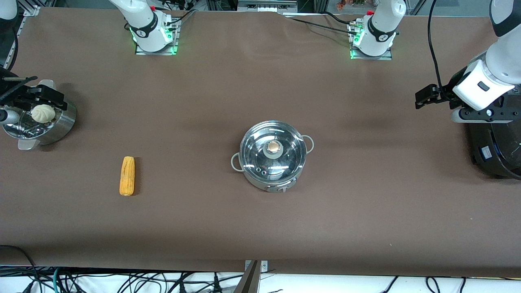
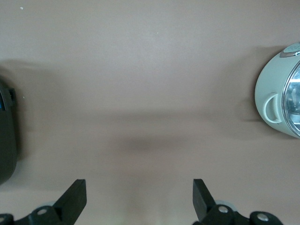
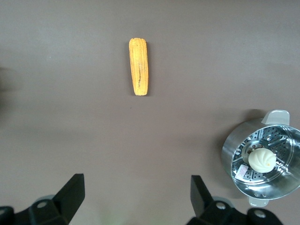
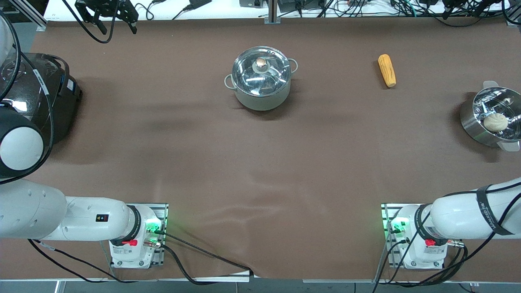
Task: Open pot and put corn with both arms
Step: 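Reach the left gripper to the lid knob while the right gripper reaches the corn, then grasp the lid knob with the left gripper while the right gripper grasps the corn, then lift the lid aside with the left gripper while the right gripper carries the corn, then lower the corn into the pot while the left gripper sets the lid down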
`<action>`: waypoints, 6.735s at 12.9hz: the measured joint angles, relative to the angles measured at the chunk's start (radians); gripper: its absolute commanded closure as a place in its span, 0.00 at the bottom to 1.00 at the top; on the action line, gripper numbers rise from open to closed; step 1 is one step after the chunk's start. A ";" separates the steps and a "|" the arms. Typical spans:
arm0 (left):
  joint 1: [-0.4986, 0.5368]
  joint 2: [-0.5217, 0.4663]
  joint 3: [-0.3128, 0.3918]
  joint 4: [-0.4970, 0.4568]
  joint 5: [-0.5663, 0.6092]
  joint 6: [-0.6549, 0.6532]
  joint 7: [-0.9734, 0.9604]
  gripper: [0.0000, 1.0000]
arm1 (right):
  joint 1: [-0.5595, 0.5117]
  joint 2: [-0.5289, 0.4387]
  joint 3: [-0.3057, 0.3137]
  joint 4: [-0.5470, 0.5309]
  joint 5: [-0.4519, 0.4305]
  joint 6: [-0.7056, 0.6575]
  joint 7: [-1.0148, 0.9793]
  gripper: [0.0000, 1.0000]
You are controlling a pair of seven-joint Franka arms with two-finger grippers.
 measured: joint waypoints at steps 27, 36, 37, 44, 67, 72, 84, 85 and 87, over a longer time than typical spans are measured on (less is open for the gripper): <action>-0.552 0.614 -0.033 0.425 -0.020 0.346 -0.329 0.00 | 0.001 0.527 0.002 -0.136 0.000 0.705 -0.007 0.00; -0.572 0.693 -0.030 0.416 -0.016 0.468 -0.321 0.55 | 0.003 0.563 0.031 -0.181 0.025 0.790 -0.005 0.28; -0.572 0.693 -0.027 0.416 0.001 0.467 -0.319 0.56 | 0.003 0.568 0.032 -0.181 0.026 0.794 -0.005 0.62; -0.580 0.691 -0.027 0.414 0.051 0.466 -0.312 0.70 | 0.003 0.572 0.033 -0.176 0.026 0.790 -0.007 0.91; -0.246 0.448 -0.004 0.377 0.024 -0.038 -0.050 0.78 | 0.344 0.407 0.224 0.291 0.126 0.348 0.444 0.87; -0.050 0.452 -0.002 0.198 0.065 0.096 0.216 0.79 | 0.476 0.520 0.224 0.293 0.127 0.537 0.506 0.88; 0.007 0.460 -0.012 -0.265 0.065 0.599 0.237 0.69 | 0.569 0.773 0.211 0.408 0.126 0.678 0.552 0.44; 0.009 0.460 -0.012 -0.281 0.065 0.614 0.237 0.51 | 0.569 0.774 0.211 0.408 0.126 0.678 0.552 0.03; 0.010 0.460 -0.012 -0.287 0.065 0.617 0.237 0.00 | 0.569 0.776 0.211 0.408 0.126 0.679 0.552 0.00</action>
